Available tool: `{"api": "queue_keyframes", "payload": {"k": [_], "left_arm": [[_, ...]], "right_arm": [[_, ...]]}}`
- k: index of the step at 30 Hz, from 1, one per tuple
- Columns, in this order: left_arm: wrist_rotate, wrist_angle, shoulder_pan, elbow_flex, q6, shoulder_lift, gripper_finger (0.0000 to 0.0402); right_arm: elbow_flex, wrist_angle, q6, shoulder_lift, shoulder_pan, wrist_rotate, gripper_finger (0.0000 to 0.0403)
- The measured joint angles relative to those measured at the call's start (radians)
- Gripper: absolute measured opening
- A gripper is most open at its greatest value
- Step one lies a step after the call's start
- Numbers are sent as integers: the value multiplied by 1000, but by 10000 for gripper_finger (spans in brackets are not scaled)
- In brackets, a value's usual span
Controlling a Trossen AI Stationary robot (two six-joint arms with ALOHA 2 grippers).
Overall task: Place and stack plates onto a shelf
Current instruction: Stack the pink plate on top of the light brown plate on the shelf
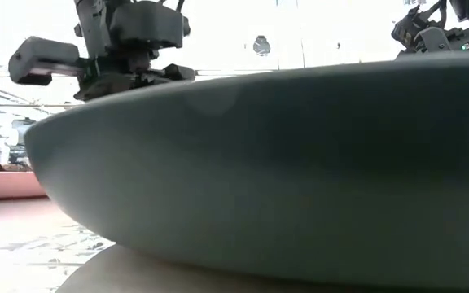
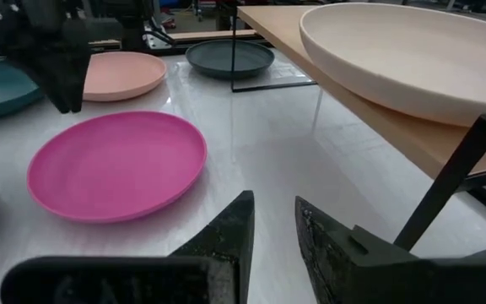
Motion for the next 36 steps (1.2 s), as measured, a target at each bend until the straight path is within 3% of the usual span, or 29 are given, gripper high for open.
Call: {"api": "queue_keyframes", "payload": {"k": [3,12,23,28,36], "left_arm": [[10,97,0,4,30,42,83],[23,100,2,1,58,123,83],[-56,89,3,34,22,7,83],[-26,76,-15,49,-57,-49,83],[35,103,-54,26,-102,3,83]], "right_arm": [[0,0,0,3,0,0,73],[0,1,7,30,0,0,73],[0,1,1,40,0,2,73],[0,1,6,41,0,2,73],[0,7,4,41,0,1,73]]}}
